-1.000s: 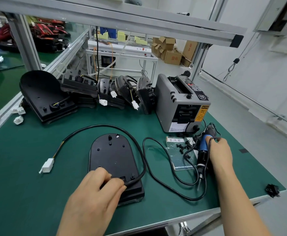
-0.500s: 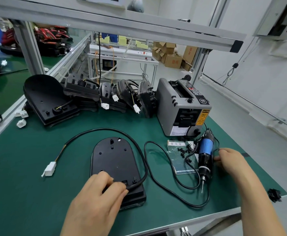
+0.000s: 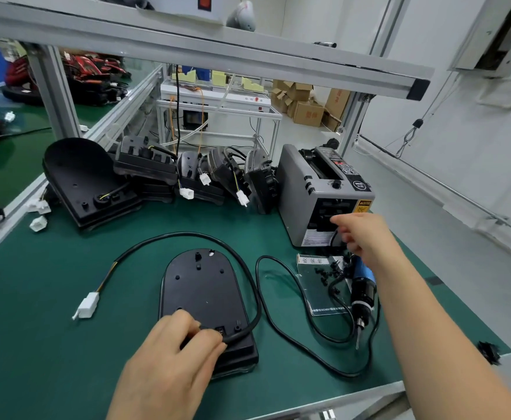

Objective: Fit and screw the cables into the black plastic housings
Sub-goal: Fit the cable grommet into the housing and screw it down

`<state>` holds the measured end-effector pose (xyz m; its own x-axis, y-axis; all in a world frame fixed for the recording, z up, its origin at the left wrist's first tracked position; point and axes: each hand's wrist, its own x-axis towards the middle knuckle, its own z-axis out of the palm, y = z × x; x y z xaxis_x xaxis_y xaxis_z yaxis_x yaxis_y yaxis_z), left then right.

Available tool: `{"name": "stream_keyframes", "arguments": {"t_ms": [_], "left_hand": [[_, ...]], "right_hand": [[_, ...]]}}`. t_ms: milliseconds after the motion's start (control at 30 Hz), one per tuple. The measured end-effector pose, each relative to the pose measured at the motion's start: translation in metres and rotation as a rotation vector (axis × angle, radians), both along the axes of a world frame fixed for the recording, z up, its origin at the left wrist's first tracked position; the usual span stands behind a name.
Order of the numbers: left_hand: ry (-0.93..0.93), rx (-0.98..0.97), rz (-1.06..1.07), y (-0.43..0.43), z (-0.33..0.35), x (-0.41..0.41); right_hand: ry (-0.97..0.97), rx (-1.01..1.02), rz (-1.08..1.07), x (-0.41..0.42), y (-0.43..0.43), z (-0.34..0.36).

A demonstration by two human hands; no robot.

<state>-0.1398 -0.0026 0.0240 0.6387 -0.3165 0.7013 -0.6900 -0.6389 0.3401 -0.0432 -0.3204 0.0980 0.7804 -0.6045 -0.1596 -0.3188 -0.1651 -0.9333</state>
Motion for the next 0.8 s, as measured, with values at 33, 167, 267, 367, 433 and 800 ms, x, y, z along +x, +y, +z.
{"name": "stream_keyframes", "arguments": {"t_ms": [33, 167, 267, 367, 433, 800], "left_hand": [[-0.003, -0.002, 0.002, 0.000, 0.000, 0.000], [-0.010, 0.002, -0.001, 0.000, -0.002, 0.001], [-0.011, 0.005, 0.002, 0.000, -0.002, 0.001], [-0.016, 0.005, 0.002, 0.000, -0.002, 0.001], [-0.015, 0.003, 0.002, 0.000, -0.002, 0.001], [0.005, 0.002, 0.004, 0.001, -0.002, 0.000]], "right_hand": [[0.026, 0.054, -0.014, 0.007, 0.001, -0.001], [0.021, 0.138, -0.078, 0.018, -0.003, -0.004], [-0.023, 0.193, -0.115, 0.017, -0.007, -0.007], [-0.060, 0.262, -0.130, 0.018, -0.008, -0.007], [-0.084, 0.278, -0.150, 0.019, -0.007, -0.009], [-0.209, 0.180, -0.290, 0.021, 0.007, -0.015]]}}
